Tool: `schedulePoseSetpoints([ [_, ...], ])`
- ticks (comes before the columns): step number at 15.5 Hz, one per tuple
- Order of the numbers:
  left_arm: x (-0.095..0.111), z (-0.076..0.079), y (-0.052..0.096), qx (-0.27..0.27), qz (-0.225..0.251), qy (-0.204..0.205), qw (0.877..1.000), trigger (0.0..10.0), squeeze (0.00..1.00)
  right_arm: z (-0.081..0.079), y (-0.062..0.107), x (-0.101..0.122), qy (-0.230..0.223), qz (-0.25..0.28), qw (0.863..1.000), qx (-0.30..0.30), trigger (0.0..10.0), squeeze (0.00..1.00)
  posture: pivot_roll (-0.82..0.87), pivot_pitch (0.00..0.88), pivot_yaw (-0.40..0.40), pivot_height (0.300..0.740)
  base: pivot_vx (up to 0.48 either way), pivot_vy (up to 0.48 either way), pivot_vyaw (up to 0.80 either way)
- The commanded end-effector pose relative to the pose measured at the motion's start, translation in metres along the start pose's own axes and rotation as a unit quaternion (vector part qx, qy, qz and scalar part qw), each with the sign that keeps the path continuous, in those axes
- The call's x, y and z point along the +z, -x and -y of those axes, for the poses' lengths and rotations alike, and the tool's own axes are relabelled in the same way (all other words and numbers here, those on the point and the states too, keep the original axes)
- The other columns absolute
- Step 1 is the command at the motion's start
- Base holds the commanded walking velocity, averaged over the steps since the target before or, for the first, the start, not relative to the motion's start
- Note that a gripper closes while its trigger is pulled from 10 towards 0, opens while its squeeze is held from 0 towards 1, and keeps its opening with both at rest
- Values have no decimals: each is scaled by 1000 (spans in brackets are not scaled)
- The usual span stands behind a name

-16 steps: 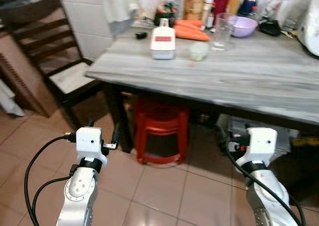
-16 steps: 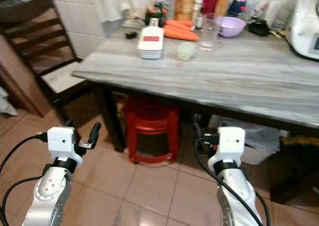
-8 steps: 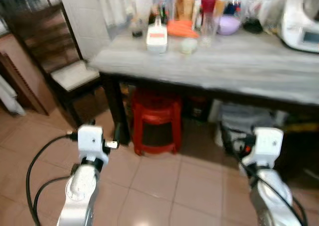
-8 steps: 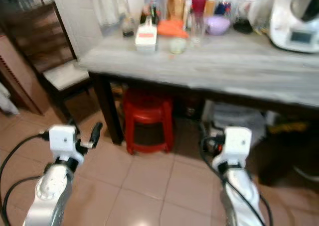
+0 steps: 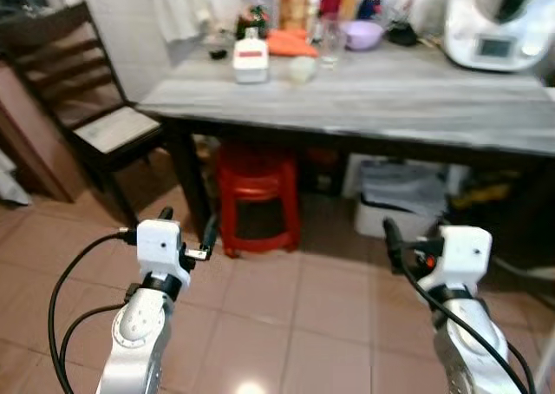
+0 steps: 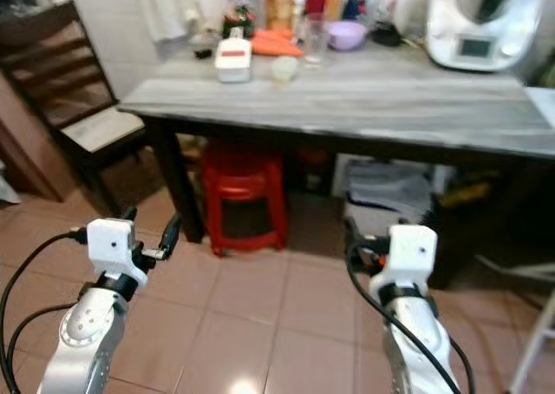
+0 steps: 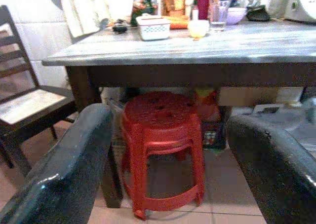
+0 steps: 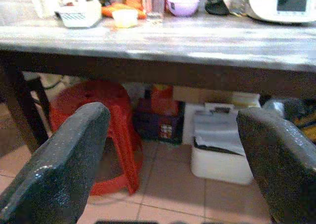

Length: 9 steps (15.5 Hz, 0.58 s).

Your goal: Setting the table

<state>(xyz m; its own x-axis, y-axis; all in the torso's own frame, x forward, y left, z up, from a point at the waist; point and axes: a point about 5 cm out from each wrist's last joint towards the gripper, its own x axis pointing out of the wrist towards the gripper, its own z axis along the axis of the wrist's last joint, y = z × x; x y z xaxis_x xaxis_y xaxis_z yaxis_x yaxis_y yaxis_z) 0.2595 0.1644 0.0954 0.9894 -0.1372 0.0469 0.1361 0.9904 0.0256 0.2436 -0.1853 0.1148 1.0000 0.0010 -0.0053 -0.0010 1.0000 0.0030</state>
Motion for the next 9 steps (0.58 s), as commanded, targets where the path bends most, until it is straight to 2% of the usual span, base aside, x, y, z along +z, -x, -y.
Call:
schedulePoseSetpoints([
  [1, 2, -2, 0, -3, 1, 2, 1000, 10000, 0, -3, -2, 5, -3, 10, 1000, 8, 10000, 0, -52, 21, 37, 740, 0, 0, 0],
  [4, 1, -1, 0, -13, -3, 8, 1000, 10000, 0, -3, -3, 4, -4, 9, 1000, 13, 10000, 0, -52, 17, 36, 740, 0, 0, -694],
  [6, 1, -1, 0, -15, -3, 9, 1000, 10000, 0, -4, -3, 4, -4, 10, 1000, 15, 10000, 0, -52, 17, 36, 740, 0, -259, -800],
  [9, 1, 0, 0, -19, -3, 12, 1000, 10000, 0, -4, -4, 4, -5, 11, 1000, 18, 10000, 0, -51, 14, 33, 740, 0, -255, -523],
])
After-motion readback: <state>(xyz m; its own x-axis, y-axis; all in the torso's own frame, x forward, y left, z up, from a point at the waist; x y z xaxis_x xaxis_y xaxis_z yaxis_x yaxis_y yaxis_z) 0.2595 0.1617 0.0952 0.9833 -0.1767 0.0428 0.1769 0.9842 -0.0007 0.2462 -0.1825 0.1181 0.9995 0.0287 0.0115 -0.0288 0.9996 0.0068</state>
